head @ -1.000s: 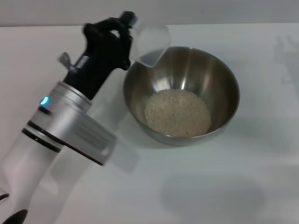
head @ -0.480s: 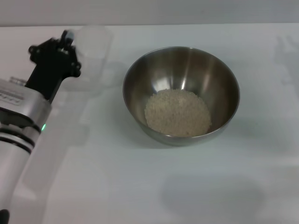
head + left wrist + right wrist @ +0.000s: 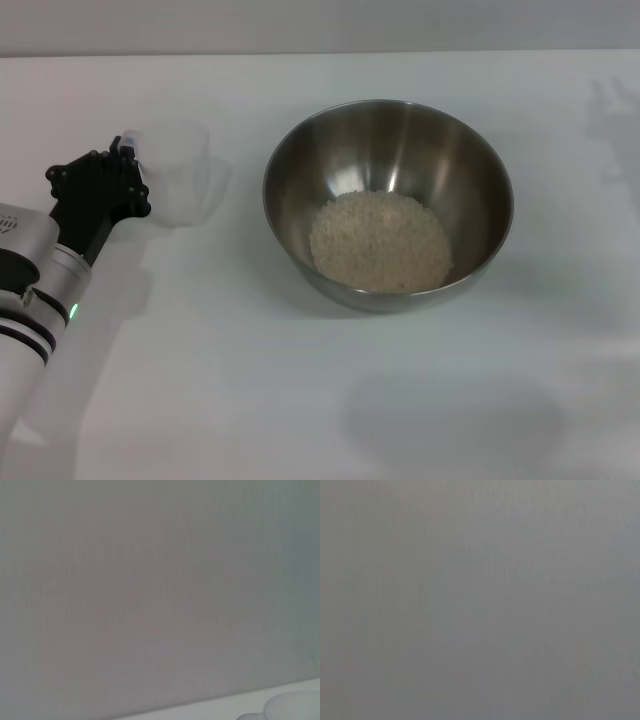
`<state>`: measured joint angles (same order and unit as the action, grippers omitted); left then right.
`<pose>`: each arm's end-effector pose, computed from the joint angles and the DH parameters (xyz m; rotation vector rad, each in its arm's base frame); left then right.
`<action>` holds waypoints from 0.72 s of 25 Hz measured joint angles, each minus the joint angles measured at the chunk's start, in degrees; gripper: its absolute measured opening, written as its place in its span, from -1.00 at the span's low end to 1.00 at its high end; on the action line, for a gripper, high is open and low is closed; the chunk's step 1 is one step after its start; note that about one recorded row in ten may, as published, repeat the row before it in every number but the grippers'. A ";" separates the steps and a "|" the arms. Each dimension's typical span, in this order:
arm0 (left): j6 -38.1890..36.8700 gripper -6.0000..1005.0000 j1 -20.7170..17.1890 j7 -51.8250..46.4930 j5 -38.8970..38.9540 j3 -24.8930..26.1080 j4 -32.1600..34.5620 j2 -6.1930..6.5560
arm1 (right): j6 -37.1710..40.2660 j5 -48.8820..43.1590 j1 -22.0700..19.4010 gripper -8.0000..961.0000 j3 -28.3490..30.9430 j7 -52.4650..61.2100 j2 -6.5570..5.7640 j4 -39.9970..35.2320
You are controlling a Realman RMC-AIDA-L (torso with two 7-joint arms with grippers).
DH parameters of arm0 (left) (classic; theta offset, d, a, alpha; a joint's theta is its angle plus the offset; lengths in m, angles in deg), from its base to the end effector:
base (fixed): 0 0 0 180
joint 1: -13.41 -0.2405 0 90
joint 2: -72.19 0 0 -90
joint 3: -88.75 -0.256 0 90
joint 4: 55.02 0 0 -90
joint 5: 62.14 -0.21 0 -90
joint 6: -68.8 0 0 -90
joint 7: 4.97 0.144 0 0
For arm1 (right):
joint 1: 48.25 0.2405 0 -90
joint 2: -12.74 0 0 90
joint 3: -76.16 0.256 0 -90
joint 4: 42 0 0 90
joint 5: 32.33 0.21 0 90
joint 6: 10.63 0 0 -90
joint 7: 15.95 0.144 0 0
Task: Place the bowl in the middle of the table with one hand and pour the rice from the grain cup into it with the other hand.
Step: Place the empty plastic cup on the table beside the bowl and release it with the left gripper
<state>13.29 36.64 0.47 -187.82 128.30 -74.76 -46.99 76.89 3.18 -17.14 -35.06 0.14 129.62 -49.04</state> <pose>-0.3074 0.3262 -0.0633 -1.7767 -0.5106 -0.5390 0.2742 0.3562 0.0576 -1.3869 0.2396 1.0963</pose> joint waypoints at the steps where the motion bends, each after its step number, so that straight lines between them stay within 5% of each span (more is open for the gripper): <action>1: 0.41 -0.90 0.02 -0.03 0.00 -0.03 0.02 0.00 | 0.00 0.00 0.00 -0.41 0.00 0.00 0.00 0.00; 18: 2.44 -0.82 -0.83 -7.07 0.05 0.77 0.06 0.30 | 0.02 -0.50 0.00 -0.34 -0.04 0.00 -0.01 0.03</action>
<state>15.73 35.81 -6.60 -187.77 129.07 -74.70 -46.68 76.91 2.68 -17.14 -35.10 0.13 129.61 -49.01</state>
